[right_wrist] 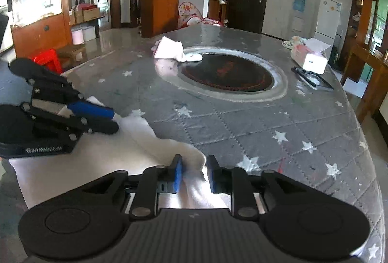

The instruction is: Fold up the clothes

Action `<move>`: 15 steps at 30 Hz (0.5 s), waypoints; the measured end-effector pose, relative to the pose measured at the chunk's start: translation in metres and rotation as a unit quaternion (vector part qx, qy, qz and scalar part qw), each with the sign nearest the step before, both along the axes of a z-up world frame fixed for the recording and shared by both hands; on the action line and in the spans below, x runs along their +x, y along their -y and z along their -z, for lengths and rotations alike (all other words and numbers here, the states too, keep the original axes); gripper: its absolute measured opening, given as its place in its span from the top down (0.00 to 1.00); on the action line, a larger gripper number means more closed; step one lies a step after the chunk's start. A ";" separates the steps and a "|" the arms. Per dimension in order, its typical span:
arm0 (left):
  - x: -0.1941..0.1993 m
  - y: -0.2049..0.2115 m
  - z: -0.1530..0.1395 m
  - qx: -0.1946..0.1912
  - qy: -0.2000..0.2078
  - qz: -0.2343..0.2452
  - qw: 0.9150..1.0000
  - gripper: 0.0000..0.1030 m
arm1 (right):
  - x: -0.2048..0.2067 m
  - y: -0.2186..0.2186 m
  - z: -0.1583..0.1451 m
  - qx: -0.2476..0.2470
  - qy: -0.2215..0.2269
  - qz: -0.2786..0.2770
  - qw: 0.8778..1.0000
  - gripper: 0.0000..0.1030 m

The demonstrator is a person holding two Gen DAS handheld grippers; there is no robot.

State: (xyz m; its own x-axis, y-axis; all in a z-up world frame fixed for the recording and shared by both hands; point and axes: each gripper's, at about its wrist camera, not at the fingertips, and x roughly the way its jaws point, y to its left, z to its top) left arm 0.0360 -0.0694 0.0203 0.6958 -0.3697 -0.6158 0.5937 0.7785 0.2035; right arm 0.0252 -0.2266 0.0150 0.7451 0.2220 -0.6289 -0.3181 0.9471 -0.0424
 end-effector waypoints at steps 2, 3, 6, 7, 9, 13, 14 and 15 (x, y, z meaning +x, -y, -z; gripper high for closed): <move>0.000 0.000 0.001 0.003 0.001 0.000 1.000 0.80 | -0.005 0.002 -0.005 0.007 0.010 0.001 1.000 0.80; 0.001 0.000 0.001 0.004 0.000 -0.001 1.000 0.80 | -0.007 0.001 -0.006 0.011 0.009 -0.006 1.000 0.80; 0.002 0.000 0.002 0.005 -0.002 -0.004 1.000 0.79 | -0.014 -0.001 -0.009 0.023 0.003 -0.025 0.999 0.81; 0.002 0.000 0.002 0.005 -0.002 -0.004 1.000 0.79 | -0.016 -0.002 -0.009 0.026 0.001 -0.030 0.999 0.82; 0.002 0.001 0.002 0.007 -0.002 -0.004 1.000 0.79 | -0.012 -0.003 0.000 0.019 -0.014 -0.026 0.999 0.85; 0.000 -0.001 -0.003 0.005 -0.003 -0.007 1.000 0.68 | -0.004 0.000 0.009 0.026 -0.027 -0.015 0.999 0.86; -0.001 -0.003 -0.007 -0.002 -0.002 -0.012 1.000 0.65 | -0.003 0.000 0.009 0.025 -0.027 -0.014 0.999 0.86; -0.003 -0.005 -0.013 -0.011 -0.001 -0.014 1.000 0.65 | -0.002 0.000 0.010 0.025 -0.028 -0.014 0.999 0.86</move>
